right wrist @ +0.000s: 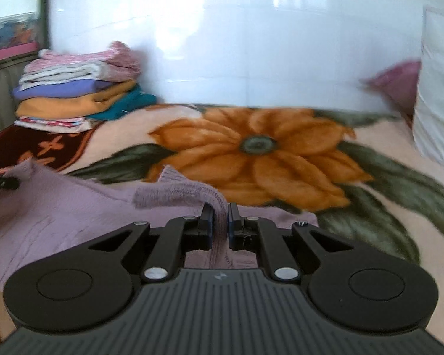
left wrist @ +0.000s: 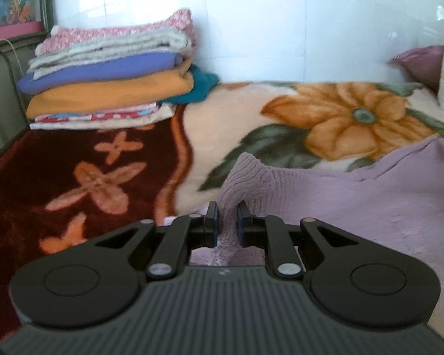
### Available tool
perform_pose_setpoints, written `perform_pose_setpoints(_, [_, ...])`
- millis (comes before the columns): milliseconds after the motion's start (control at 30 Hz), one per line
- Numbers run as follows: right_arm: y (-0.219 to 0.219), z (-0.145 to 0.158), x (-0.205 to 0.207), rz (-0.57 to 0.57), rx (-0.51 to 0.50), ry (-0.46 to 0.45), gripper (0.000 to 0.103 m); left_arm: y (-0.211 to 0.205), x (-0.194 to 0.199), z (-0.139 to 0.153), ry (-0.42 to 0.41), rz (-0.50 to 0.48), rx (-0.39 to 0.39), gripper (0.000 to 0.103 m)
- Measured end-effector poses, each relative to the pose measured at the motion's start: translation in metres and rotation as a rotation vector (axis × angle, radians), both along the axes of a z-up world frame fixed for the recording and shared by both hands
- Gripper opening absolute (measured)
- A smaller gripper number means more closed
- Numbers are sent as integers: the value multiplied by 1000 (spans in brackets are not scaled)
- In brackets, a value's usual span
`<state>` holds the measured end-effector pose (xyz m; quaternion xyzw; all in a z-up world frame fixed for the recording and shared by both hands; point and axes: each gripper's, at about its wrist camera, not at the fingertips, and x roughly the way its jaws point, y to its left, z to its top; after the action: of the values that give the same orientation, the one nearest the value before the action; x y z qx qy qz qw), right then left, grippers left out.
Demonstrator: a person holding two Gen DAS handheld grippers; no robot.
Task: Fold small clothes
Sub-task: 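Lift the folded edge with both grippers, fold it over again, release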
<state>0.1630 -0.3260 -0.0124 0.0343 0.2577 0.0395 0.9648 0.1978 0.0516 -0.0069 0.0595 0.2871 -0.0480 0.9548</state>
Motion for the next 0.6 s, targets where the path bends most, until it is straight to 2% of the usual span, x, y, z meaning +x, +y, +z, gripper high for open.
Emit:
perform_pose_setpoints(67, [-13, -8, 12, -58, 31, 38, 10, 5, 7, -7, 20, 42, 10, 18])
perform_pose_setpoints(167, [-33, -24, 28, -142, 63, 106, 10, 15, 12, -15, 44, 95, -25, 18])
perform_pose_setpoints(267, [-44, -37, 35, -180, 50, 137, 11, 21, 11, -17, 52, 120, -34, 18])
perform_pose_setpoints(433, [-48, -37, 25, -164, 42, 120, 11, 29, 14, -8, 30, 175, 8, 18])
perform_pose_setpoints(533, [-50, -30, 14, -170, 53, 108, 11, 39, 12, -2, 44, 186, -47, 18])
perform_pose_setpoints(600, [-53, -24, 5, -175, 81, 103, 13, 40, 5, 2, 58, 160, -77, 18])
